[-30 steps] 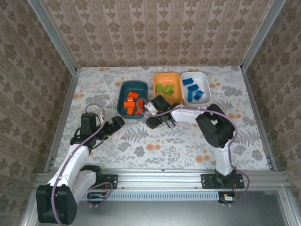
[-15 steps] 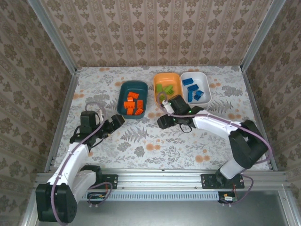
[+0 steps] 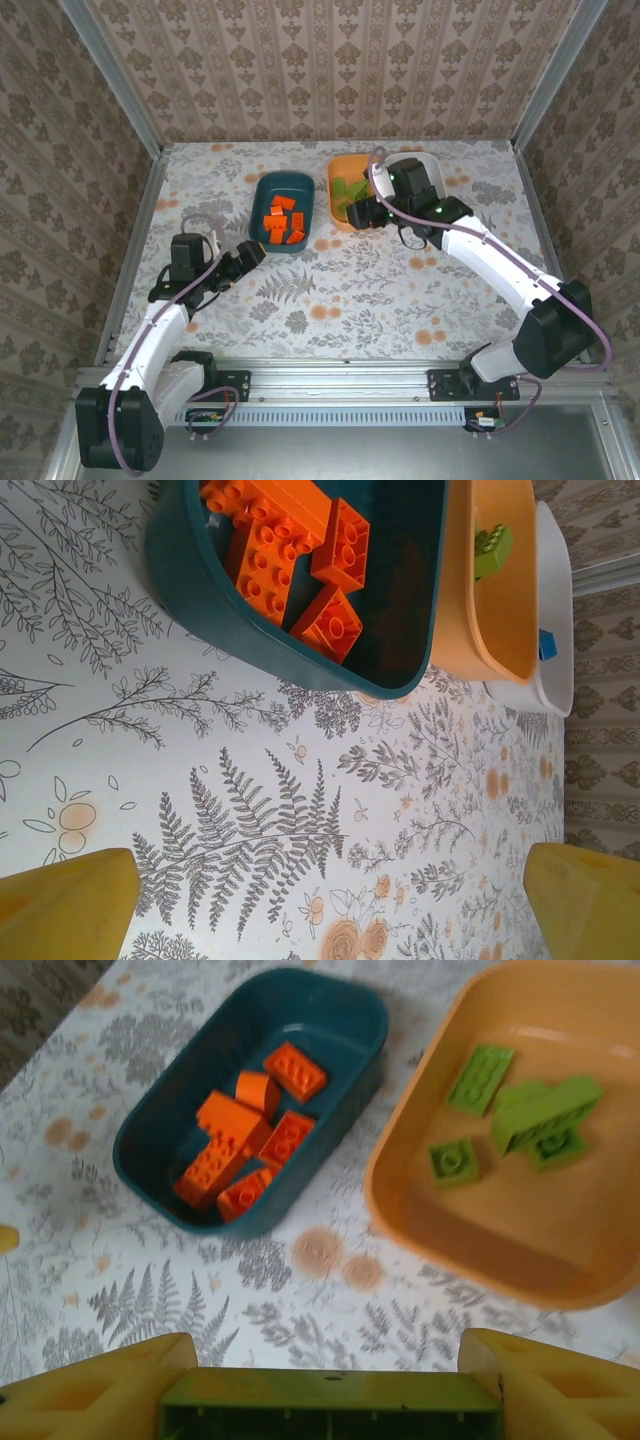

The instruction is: Sort the legos into containers by color

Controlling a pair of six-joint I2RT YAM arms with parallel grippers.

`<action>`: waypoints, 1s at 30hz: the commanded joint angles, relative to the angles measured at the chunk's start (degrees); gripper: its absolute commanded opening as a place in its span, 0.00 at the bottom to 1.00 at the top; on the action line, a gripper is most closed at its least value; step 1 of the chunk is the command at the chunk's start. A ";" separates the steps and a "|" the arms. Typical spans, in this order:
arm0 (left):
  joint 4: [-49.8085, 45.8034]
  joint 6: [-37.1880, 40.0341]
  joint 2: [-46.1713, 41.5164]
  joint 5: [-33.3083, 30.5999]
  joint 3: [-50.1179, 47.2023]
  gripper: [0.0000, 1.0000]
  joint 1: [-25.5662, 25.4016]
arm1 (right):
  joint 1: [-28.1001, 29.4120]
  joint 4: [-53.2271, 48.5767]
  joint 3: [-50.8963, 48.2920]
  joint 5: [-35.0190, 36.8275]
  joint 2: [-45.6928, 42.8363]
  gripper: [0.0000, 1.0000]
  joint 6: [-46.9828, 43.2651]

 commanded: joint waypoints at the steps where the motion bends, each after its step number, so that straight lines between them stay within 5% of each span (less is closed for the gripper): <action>1: 0.63 0.55 -1.89 -0.52 -0.80 1.00 -0.07 | -1.95 -2.92 5.20 1.91 3.40 0.71 -4.06; 16: 2.71 0.17 -0.84 -2.90 -0.57 1.00 0.33 | -6.38 -7.75 29.20 4.39 28.56 0.71 -7.02; 30: 1.56 4.86 0.87 -7.05 0.77 1.00 -2.07 | -2.71 -25.35 1.32 4.14 11.01 0.81 8.72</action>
